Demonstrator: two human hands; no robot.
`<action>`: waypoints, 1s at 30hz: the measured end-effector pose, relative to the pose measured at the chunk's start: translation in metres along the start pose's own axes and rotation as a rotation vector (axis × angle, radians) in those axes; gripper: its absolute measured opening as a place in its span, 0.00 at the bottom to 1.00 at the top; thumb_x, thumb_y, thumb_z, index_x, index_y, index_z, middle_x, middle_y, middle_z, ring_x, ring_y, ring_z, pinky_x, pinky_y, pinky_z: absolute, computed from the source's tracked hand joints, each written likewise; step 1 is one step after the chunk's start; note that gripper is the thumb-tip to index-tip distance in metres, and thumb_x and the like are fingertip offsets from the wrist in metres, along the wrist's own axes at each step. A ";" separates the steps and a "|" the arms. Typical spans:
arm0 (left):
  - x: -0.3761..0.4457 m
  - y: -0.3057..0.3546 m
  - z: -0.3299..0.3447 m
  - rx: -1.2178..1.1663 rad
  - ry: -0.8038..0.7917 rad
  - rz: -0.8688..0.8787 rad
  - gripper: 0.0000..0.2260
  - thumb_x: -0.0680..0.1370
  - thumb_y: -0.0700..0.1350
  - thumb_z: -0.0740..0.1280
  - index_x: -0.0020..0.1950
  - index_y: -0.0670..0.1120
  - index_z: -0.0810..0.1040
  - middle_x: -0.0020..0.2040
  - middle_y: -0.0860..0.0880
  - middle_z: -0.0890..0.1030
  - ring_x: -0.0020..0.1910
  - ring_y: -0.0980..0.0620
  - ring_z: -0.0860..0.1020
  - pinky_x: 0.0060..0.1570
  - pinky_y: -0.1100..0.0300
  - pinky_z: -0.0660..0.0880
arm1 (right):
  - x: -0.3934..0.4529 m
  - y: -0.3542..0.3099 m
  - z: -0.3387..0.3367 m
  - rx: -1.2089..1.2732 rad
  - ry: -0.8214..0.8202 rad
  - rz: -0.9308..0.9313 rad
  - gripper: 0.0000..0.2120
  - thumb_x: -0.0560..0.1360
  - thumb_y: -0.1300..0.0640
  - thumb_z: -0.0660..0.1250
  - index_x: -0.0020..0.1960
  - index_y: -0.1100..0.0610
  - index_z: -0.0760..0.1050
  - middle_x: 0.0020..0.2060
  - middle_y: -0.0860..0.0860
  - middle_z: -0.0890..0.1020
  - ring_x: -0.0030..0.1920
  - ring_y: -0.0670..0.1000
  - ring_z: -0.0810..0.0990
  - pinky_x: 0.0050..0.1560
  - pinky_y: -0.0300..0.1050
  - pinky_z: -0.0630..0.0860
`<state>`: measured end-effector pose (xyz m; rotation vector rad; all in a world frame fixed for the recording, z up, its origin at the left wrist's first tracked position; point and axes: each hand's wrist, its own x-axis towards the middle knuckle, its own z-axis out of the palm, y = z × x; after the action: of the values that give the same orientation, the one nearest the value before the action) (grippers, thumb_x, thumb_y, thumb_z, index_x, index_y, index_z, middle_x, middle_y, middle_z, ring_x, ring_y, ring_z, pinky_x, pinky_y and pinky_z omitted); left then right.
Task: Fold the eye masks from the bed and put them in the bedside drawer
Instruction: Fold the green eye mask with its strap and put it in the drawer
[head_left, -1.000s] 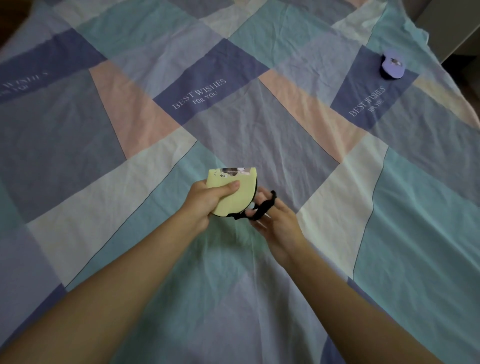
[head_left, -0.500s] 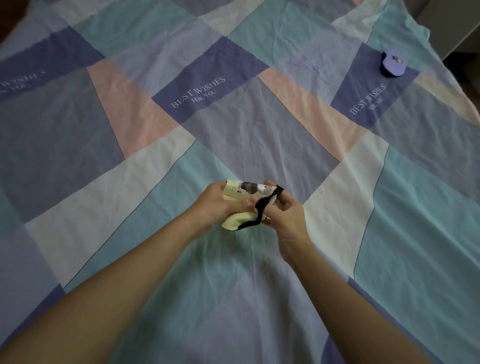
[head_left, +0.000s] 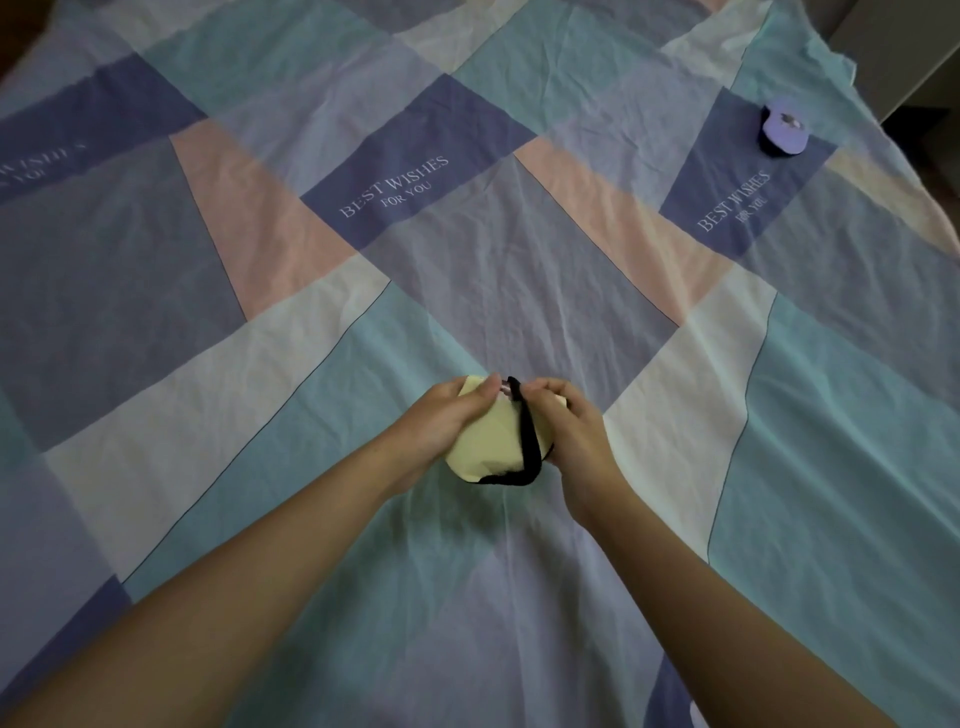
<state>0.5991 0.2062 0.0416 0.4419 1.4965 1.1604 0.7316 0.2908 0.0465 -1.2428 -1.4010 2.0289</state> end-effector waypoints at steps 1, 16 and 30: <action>0.000 0.000 0.001 -0.017 0.023 0.001 0.22 0.72 0.60 0.67 0.58 0.46 0.78 0.51 0.46 0.84 0.48 0.50 0.83 0.45 0.57 0.78 | 0.000 0.000 0.001 -0.001 -0.004 -0.031 0.04 0.72 0.55 0.71 0.46 0.53 0.78 0.37 0.47 0.83 0.40 0.46 0.82 0.39 0.42 0.79; 0.001 0.036 -0.013 -0.208 0.283 0.065 0.14 0.78 0.48 0.67 0.57 0.40 0.79 0.52 0.40 0.82 0.46 0.46 0.80 0.47 0.54 0.77 | -0.013 -0.034 0.023 -0.579 -0.283 -0.555 0.19 0.66 0.68 0.75 0.56 0.62 0.79 0.65 0.50 0.71 0.64 0.37 0.69 0.57 0.38 0.75; -0.124 0.143 -0.077 0.910 0.682 0.397 0.17 0.74 0.56 0.67 0.62 0.59 0.72 0.62 0.59 0.75 0.57 0.56 0.75 0.53 0.56 0.72 | -0.038 -0.149 0.071 -0.522 -0.326 -0.512 0.21 0.64 0.67 0.77 0.56 0.59 0.80 0.62 0.48 0.74 0.55 0.43 0.76 0.49 0.25 0.71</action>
<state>0.5214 0.1390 0.2184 1.0617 2.6218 0.8920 0.6681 0.2893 0.2035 -0.6168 -2.2325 1.6000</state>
